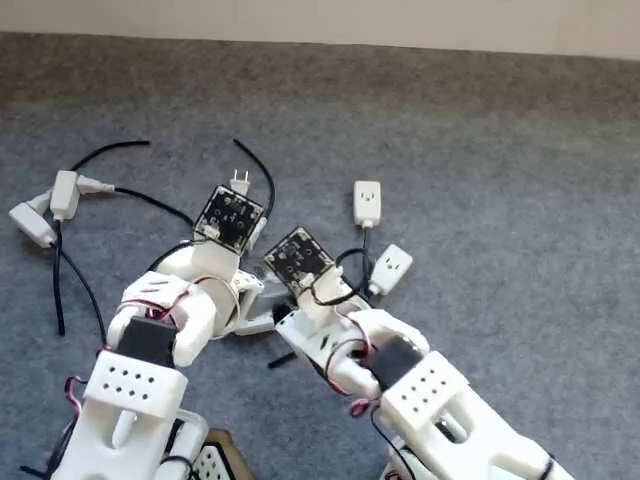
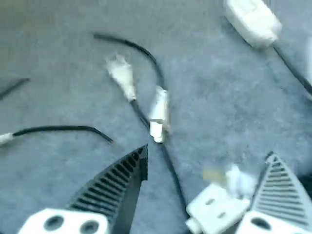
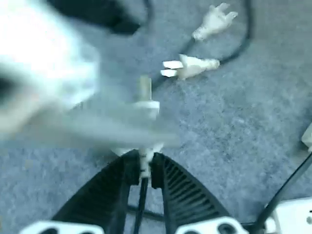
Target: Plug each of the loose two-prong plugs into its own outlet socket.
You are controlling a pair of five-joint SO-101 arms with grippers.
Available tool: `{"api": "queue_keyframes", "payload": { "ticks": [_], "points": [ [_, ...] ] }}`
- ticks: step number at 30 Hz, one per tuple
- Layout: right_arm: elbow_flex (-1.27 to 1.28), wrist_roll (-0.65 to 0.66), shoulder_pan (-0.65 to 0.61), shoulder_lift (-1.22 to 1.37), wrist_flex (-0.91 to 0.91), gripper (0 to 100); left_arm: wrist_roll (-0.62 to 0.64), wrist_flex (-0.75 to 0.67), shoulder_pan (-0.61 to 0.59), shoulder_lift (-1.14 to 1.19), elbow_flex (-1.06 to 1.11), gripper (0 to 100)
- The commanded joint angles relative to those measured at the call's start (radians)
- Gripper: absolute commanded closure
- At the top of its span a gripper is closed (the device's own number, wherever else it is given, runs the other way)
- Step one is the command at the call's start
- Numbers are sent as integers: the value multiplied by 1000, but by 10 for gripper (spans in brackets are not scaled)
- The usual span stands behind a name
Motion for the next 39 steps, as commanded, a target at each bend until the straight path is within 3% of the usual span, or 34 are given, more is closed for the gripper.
{"api": "queue_keyframes", "payload": {
  "ticks": [1, 29, 35, 39],
  "points": [
    [-67, -17, -4, -102, 65, 994, -3, -43, -54, 5, 1, 667],
    [-232, -21, 2, -134, 219, 994, -2, -43, 25, 5, 48, 705],
    [-295, -34, 31, 64, 225, 994, 86, 3, -170, 22, -107, 705],
    [-515, -106, 64, 320, 326, 994, 87, 110, -226, 208, -305, 705]
  ]
}}
